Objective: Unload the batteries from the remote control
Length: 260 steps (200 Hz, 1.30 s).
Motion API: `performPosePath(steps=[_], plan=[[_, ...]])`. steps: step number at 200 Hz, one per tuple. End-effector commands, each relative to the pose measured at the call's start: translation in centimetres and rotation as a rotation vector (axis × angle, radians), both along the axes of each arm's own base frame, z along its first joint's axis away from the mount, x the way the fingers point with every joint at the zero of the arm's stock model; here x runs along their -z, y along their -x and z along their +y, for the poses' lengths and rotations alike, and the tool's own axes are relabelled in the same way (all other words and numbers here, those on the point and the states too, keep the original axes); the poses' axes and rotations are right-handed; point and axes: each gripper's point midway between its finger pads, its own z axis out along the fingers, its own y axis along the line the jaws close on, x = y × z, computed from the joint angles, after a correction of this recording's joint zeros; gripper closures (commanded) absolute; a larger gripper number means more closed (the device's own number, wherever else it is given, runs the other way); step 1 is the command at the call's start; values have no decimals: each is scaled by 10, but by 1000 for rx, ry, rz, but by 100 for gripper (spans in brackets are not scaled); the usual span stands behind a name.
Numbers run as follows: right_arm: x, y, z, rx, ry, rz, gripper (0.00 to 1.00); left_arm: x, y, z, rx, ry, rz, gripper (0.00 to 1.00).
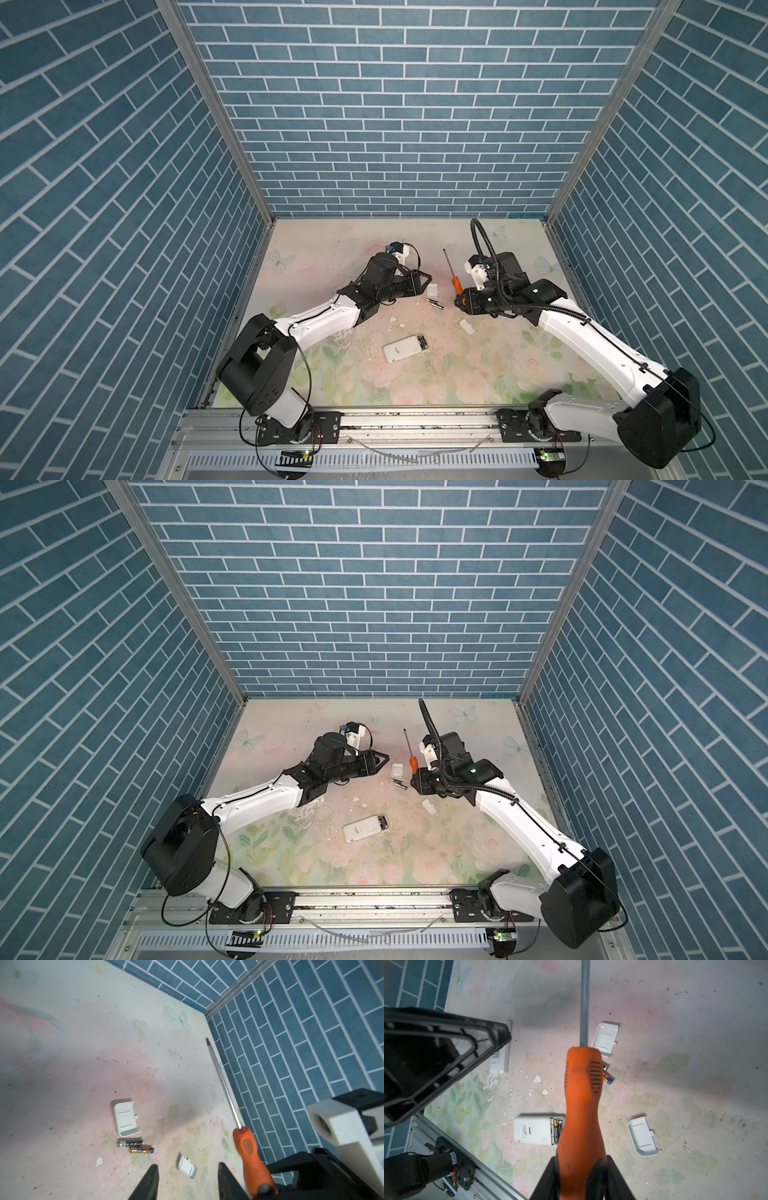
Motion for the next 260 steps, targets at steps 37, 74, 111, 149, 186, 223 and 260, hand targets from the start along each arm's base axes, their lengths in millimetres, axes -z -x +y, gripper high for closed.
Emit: performPosePath(steps=[37, 74, 111, 149, 186, 223, 260], plan=[[-32, -2, 24, -107, -38, -69, 100, -24, 6, -36, 49, 161, -25, 54], [-31, -1, 32, -134, -26, -68, 100, -28, 9, -46, 55, 207, -26, 54], [-35, 1, 36, -150, -24, -79, 100, -26, 9, -52, 66, 211, -16, 55], [-39, 2, 38, -159, -24, -88, 100, -23, 7, -55, 67, 224, -4, 62], [-40, 2, 40, -164, -26, -88, 100, -22, 6, -55, 61, 228, 0, 73], [-39, -2, 39, -154, -10, -95, 100, -21, 5, -50, 30, 248, 0, 100], [-49, -9, 32, -78, -34, -154, 75, -18, -1, -39, -31, 256, -4, 100]])
